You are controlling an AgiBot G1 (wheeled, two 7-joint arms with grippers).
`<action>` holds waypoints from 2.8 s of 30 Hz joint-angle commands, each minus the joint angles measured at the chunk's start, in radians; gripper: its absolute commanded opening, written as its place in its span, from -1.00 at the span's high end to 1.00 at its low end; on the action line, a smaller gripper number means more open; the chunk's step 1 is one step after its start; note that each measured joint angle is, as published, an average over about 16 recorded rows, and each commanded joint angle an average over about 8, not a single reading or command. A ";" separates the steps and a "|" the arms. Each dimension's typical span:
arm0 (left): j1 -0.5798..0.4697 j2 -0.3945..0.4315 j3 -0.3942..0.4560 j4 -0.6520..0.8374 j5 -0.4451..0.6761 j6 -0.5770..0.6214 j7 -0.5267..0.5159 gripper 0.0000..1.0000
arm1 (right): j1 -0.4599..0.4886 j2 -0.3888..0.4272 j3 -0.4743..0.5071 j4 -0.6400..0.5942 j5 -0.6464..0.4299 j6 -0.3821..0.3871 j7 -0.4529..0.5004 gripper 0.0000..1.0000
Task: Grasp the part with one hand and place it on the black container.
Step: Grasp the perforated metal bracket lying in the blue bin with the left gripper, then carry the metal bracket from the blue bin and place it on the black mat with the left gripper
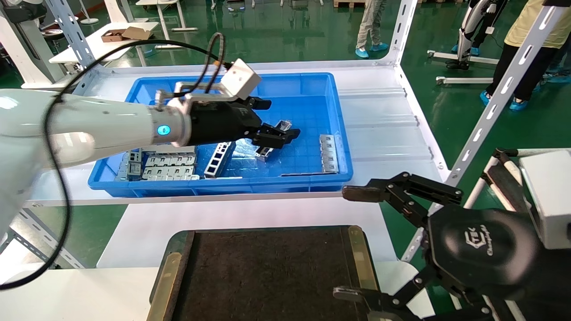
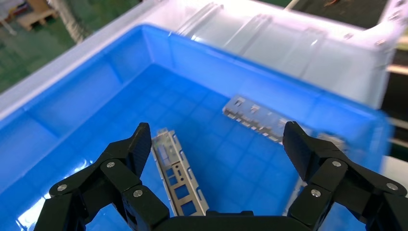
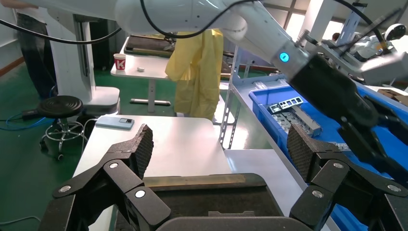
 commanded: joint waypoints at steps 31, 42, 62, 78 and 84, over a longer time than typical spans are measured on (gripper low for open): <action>0.037 0.080 0.214 0.087 -0.050 -0.266 -0.083 1.00 | 0.000 0.000 -0.001 0.000 0.000 0.000 0.000 1.00; 0.045 0.078 0.260 0.095 -0.096 -0.280 -0.099 1.00 | 0.000 0.000 -0.001 0.000 0.001 0.000 0.000 1.00; 0.001 0.075 0.287 0.069 -0.210 -0.368 -0.080 1.00 | 0.000 0.000 -0.001 0.000 0.001 0.001 -0.001 1.00; -0.027 -0.123 0.211 -0.043 -0.430 0.337 0.070 1.00 | 0.000 0.001 -0.002 0.000 0.001 0.001 -0.001 1.00; 0.022 -0.192 0.192 -0.075 -0.491 0.529 0.094 1.00 | 0.000 0.001 -0.002 0.000 0.001 0.001 -0.001 1.00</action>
